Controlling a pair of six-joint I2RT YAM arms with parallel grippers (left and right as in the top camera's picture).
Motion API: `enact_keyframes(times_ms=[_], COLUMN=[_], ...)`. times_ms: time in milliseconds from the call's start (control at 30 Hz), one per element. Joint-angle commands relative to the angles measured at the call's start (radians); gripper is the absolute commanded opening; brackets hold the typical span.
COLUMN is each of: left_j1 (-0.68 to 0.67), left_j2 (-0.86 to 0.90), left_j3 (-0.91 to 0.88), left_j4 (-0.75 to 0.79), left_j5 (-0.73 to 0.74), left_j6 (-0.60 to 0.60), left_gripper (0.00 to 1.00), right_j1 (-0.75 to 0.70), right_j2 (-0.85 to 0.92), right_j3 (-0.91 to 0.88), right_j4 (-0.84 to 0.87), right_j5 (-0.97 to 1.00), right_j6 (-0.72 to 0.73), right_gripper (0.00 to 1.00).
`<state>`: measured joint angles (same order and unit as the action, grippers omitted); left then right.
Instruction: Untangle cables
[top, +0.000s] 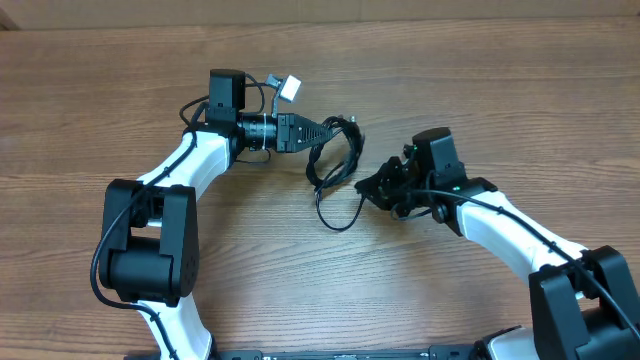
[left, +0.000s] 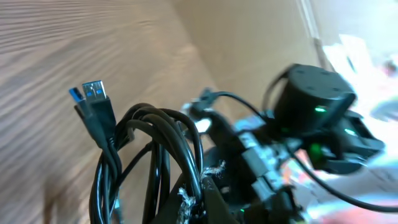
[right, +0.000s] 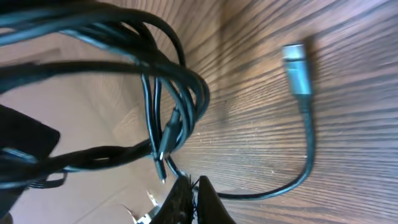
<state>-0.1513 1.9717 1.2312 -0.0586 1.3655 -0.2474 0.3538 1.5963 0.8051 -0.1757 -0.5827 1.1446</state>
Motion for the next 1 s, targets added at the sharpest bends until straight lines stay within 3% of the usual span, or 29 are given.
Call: enact_keyframes(times_ms=[0,300,967], left_j1=[-0.007,-0.007,-0.057], left_j2=[0.005,0.005,0.005], left_j3=[-0.001,-0.001,-0.001], left_j4=[0.012,0.012,0.032], left_j5=[0.166,0.18,0.215], left_j6=[0.042,0.042,0.045], left_gripper=[0.04,0.04,0.04], right_j1=[0.034,0.086,0.124], right_j2=[0.001,0.001,0.038], right_j3=[-0.001,-0.001,-0.001], right_j4=[0.048,0.077,0.168], right_j5=[0.046,0.211,0.272], right_j6=[0.012,0.087,0.12], right_gripper=[0.04,0.04,0.1])
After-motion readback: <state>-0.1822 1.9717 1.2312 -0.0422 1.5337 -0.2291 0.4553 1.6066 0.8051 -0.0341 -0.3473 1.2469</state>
